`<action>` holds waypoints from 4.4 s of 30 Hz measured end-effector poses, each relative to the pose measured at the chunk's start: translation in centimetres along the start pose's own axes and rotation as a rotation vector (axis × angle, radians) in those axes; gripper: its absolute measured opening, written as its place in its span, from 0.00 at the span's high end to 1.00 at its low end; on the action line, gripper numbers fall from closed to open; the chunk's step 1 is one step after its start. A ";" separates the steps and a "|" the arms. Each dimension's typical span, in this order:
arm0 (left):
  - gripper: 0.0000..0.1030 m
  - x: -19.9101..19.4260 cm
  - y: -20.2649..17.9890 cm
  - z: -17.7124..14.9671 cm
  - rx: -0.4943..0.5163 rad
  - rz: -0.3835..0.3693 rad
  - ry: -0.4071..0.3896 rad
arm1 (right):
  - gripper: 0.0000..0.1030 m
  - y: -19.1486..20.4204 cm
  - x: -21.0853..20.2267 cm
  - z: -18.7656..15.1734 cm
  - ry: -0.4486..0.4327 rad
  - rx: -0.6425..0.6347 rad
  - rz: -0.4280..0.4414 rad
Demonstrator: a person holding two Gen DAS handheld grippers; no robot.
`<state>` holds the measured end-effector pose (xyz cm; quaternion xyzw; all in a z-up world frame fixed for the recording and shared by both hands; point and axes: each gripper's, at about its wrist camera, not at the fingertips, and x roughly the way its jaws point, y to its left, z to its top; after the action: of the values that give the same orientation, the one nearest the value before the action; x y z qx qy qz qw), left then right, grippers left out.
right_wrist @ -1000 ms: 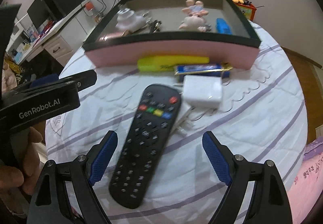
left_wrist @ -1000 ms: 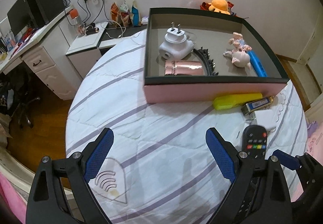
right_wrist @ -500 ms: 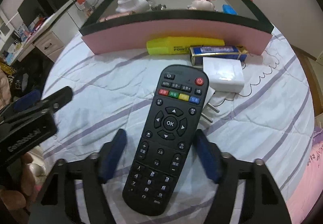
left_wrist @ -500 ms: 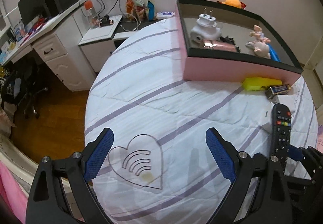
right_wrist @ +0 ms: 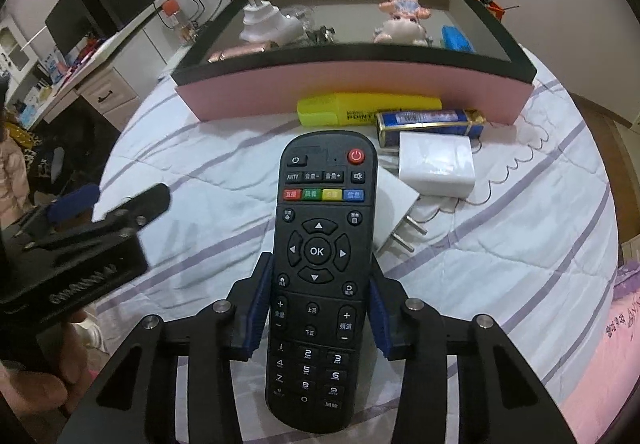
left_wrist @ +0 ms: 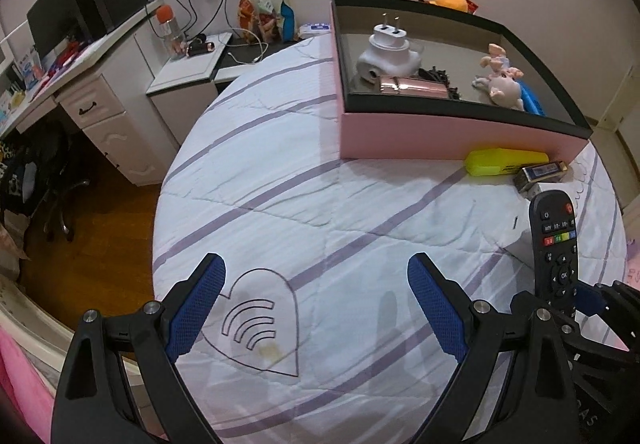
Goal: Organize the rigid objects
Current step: 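Grasp the black TV remote with the right gripper and lift it, then lower the remote into the box and open the right gripper, then move the left gripper down to the white square charger, then grasp the white square charger with the left gripper and lift it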
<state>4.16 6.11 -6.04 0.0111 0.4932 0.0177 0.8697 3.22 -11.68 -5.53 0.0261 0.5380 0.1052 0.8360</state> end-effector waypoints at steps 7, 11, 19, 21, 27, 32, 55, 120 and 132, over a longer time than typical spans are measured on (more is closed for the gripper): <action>0.09 -0.5 -0.9 0.7 0.013 -0.004 -0.010 | 0.58 -0.2 -1.0 0.8 -0.029 0.002 0.025; 0.09 -0.9 -1.4 1.5 0.013 -0.015 -0.022 | 0.58 -0.7 -2.0 1.6 -0.058 0.010 0.034; 0.09 -1.6 -1.9 4.8 0.014 -0.016 -0.072 | 0.58 -1.1 -3.8 4.6 -0.123 0.007 0.049; 0.09 -1.6 -1.8 5.9 0.009 -0.012 -0.087 | 0.58 -1.3 -4.2 6.2 -0.147 0.006 0.055; 0.09 -1.0 -1.5 9.6 -0.011 -0.003 -0.109 | 0.58 -2.2 -4.4 11.7 -0.210 -0.012 0.049; 0.09 0.4 -1.6 12.0 -0.013 0.010 -0.108 | 0.58 -2.3 -1.9 16.4 -0.199 -0.033 0.050; 0.09 4.0 -1.5 14.2 -0.023 0.009 -0.071 | 0.58 -2.7 8.3 25.0 -0.051 -0.071 0.012; 0.09 0.5 -15.2 1.6 0.165 -0.109 0.057 | 0.19 -15.5 -5.6 2.7 -0.257 0.189 0.041; 0.36 2.3 -16.3 1.4 0.214 -0.202 0.125 | 0.19 -16.1 -4.9 3.7 -0.249 0.198 0.041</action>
<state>6.84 -10.09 -7.90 0.0530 0.5440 -0.1218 0.8285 6.98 -28.15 -2.12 0.1325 0.4372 0.0647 0.8872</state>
